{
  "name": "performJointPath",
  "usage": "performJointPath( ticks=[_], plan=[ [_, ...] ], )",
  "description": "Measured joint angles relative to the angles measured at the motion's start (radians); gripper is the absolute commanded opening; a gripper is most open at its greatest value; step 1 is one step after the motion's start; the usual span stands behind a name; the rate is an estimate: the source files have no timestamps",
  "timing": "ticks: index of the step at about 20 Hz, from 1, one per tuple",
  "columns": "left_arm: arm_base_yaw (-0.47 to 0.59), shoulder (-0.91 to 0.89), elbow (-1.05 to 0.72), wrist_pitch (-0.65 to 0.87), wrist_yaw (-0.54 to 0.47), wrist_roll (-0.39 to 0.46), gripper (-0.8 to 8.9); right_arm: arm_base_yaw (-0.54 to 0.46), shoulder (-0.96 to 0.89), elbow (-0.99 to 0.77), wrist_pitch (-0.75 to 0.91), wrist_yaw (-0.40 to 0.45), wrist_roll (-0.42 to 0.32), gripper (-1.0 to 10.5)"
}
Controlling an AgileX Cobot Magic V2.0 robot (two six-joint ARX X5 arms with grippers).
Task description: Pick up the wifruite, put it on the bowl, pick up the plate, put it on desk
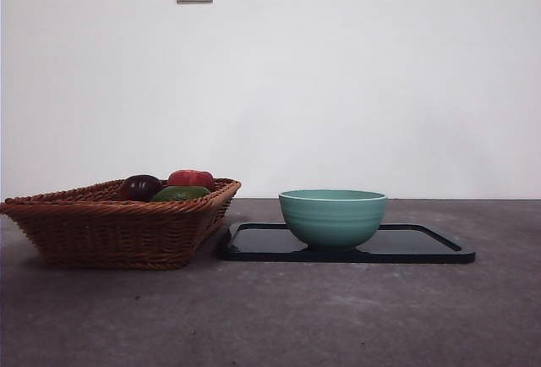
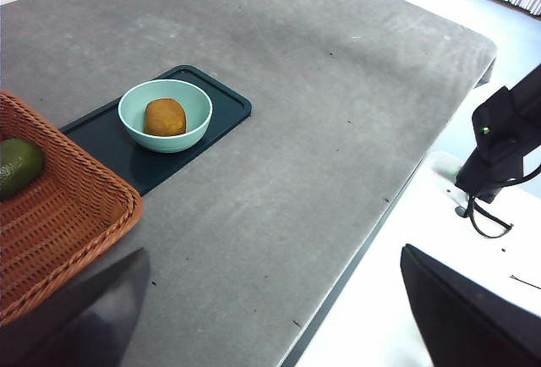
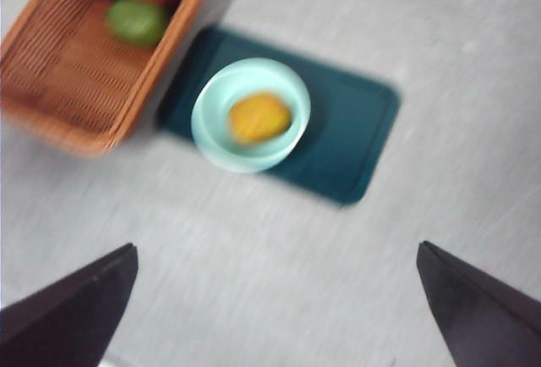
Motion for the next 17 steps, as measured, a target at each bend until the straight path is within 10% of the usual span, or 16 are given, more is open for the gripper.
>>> performJointPath(
  ticks=[9,17],
  plan=[
    [0.000,0.000,0.000,0.019,0.000,0.000,4.68,0.101,-0.579,-0.446,0.008,-0.051,0.000,5.5],
    [0.000,0.000,0.000,0.075,0.000,-0.051,4.64,0.101,-0.834,-0.496,0.022,-0.051,0.021,5.5]
  ],
)
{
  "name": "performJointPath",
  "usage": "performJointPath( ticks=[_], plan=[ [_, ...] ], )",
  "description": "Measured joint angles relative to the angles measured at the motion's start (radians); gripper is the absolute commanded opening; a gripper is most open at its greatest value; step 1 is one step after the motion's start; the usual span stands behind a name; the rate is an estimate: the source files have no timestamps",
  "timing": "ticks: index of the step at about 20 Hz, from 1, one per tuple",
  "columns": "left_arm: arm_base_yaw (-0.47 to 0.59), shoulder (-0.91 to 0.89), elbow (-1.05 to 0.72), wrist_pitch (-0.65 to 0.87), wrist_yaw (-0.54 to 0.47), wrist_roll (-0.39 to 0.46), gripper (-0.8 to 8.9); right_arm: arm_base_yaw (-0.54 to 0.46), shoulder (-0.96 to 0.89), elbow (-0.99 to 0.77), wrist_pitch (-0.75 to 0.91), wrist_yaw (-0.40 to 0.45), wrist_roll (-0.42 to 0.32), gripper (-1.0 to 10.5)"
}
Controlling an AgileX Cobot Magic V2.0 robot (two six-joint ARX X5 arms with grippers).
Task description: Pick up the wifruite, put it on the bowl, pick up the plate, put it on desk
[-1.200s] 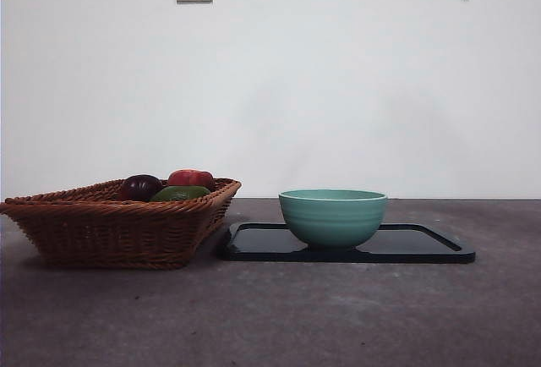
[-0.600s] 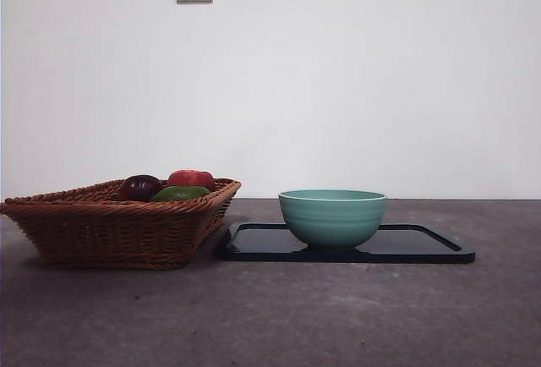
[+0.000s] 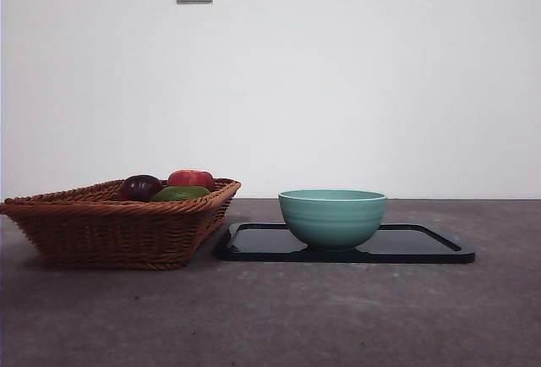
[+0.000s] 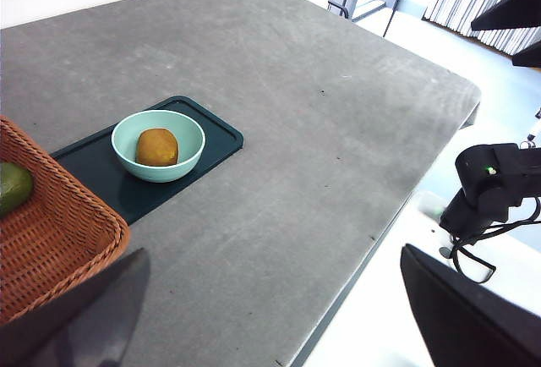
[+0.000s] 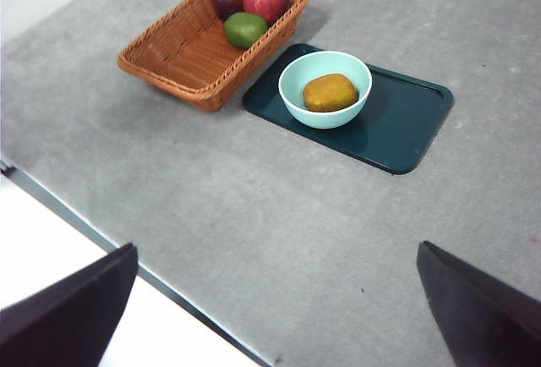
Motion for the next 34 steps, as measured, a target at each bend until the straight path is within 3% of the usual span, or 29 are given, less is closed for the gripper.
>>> performJointPath(
  ticks=[7,14,19,25,34],
  plan=[
    [0.000,0.024,0.000,0.119,0.000,-0.129,4.65,0.000,0.000,0.000,0.000,0.000,0.010,5.5],
    [0.000,0.210,0.000,0.171,0.000,-0.208,4.65,0.000,0.000,0.000,0.000,0.000,0.014,5.5],
    [0.012,0.449,0.068,0.171,0.000,-0.208,4.65,0.000,0.000,0.000,0.000,0.003,0.018,5.5],
    [0.093,0.739,0.286,0.115,0.000,-0.200,4.64,0.000,0.000,0.000,0.000,0.003,0.018,5.5],
    [0.217,1.180,0.705,-0.109,0.002,-0.017,4.65,0.000,0.000,0.000,0.000,0.004,0.018,5.5]
  ],
)
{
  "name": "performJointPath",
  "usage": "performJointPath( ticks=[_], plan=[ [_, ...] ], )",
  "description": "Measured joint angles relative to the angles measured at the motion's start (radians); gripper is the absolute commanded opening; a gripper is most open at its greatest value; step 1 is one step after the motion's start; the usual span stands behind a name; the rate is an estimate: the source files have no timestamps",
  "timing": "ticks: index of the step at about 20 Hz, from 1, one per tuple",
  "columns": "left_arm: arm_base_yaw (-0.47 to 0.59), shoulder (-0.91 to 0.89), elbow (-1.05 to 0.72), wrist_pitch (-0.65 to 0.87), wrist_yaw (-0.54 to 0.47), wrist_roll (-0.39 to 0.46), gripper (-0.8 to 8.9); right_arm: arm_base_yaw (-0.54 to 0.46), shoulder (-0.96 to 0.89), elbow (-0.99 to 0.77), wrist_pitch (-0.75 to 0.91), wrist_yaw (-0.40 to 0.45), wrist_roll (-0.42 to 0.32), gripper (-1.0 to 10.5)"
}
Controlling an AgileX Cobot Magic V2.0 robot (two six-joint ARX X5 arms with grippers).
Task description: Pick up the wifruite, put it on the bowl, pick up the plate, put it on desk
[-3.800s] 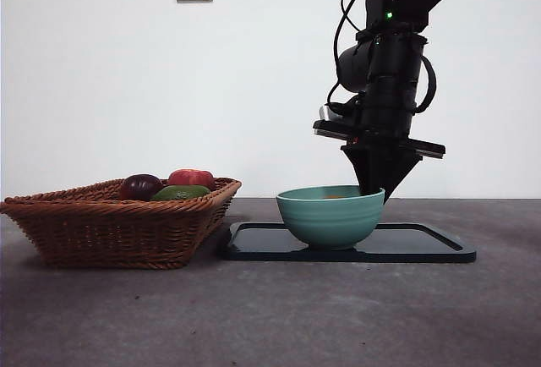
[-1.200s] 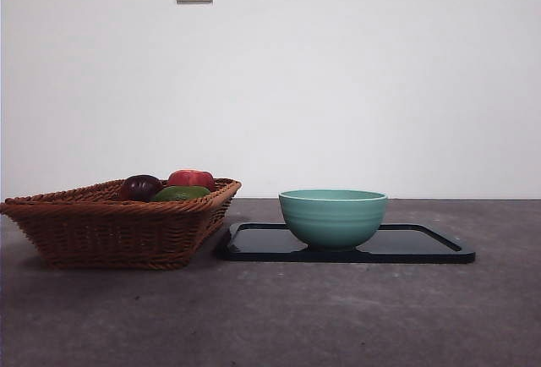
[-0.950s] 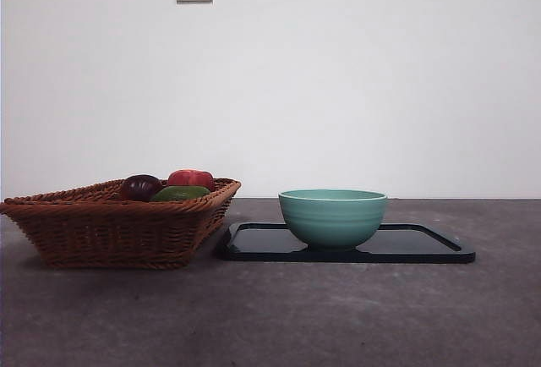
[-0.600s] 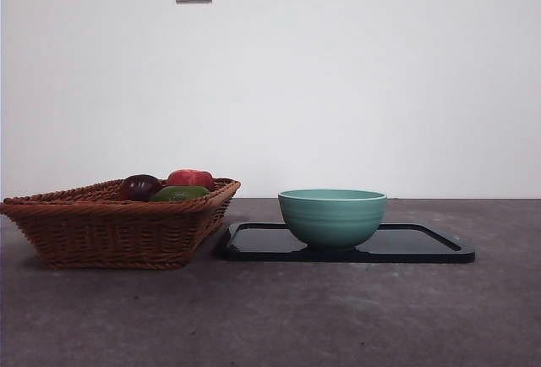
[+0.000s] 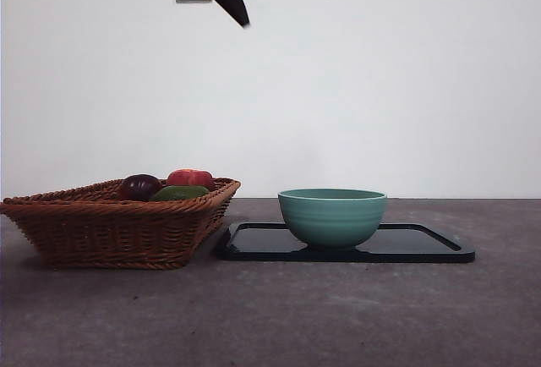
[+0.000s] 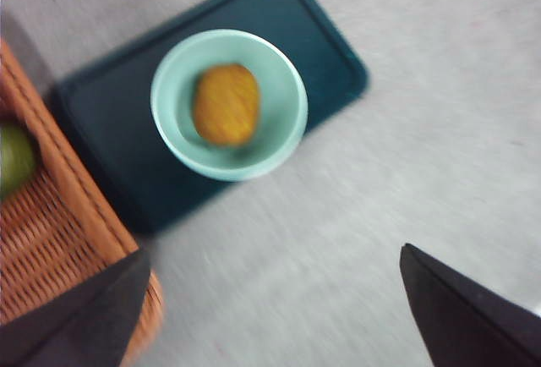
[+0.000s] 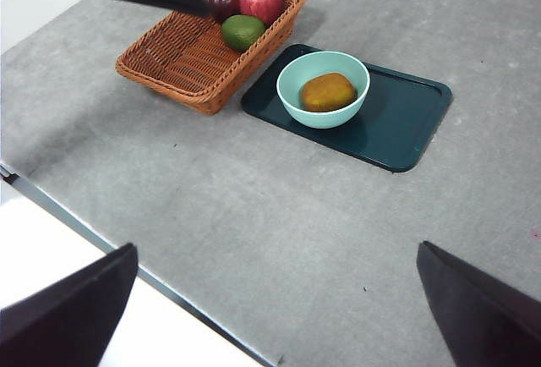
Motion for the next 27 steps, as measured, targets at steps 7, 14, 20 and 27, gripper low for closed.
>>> performJointPath(
  ticks=[7,14,20,27],
  plan=[
    [0.049,0.305,0.312,-0.010,0.000,0.148,4.65,0.000,0.000,0.000,0.000,0.000,0.000,5.5],
    [0.051,0.502,0.335,-0.001,0.000,0.313,4.65,0.000,0.000,0.000,0.000,0.000,0.000,5.5],
    [0.061,0.554,0.335,0.083,0.000,0.345,4.64,0.000,0.000,0.000,0.000,0.000,0.000,5.5],
    [0.082,0.572,0.335,0.112,0.000,0.354,4.64,0.000,0.000,0.000,0.000,0.000,0.000,5.5]
  ],
)
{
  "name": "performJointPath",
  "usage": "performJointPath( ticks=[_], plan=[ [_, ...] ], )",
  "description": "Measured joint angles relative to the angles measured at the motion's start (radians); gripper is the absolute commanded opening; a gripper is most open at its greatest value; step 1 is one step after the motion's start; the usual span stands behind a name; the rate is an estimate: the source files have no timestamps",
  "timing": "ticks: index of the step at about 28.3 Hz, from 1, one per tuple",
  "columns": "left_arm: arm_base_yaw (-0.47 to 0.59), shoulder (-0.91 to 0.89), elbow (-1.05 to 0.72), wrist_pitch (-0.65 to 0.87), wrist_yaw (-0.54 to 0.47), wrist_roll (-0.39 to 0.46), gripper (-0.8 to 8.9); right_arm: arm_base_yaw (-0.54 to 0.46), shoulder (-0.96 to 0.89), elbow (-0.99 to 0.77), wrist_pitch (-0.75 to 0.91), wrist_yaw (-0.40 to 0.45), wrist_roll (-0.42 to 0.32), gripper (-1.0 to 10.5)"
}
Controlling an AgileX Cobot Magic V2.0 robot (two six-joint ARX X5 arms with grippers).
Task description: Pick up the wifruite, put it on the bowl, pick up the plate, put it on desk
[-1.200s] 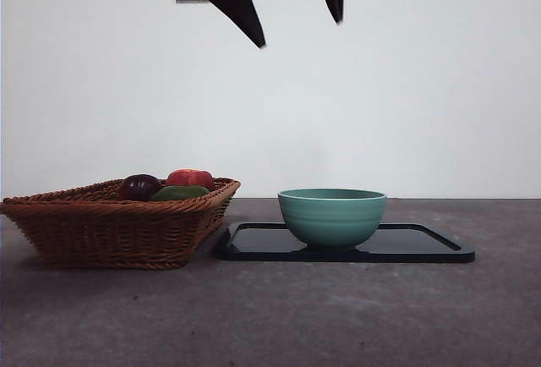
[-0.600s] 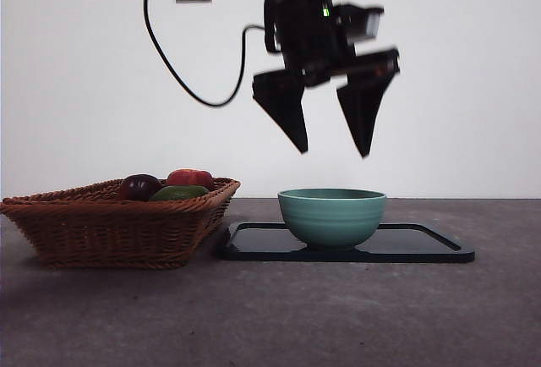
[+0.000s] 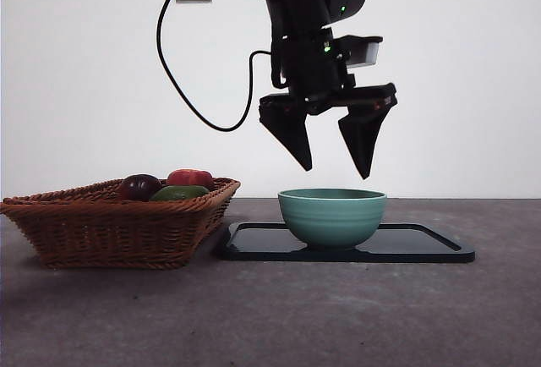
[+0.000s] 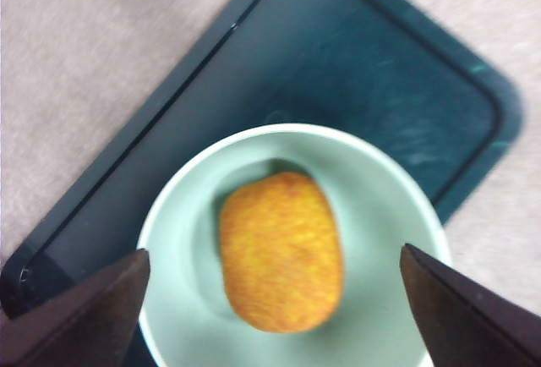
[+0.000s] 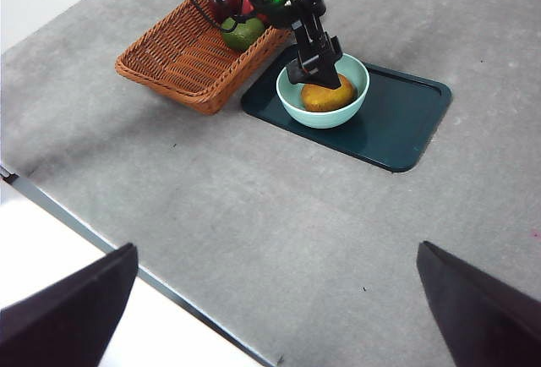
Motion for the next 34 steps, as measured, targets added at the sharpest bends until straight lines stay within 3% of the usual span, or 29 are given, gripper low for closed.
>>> performJointPath(
  ticks=[32,34],
  plan=[
    [0.002,0.079,0.000,0.022,0.000,0.002,4.58,0.000,0.000,0.000,0.000,0.029,0.000,5.5],
    [0.002,0.085,0.000,0.023,0.000,0.003,4.13,0.000,0.000,0.000,0.000,0.029,0.000,5.5]
  ],
)
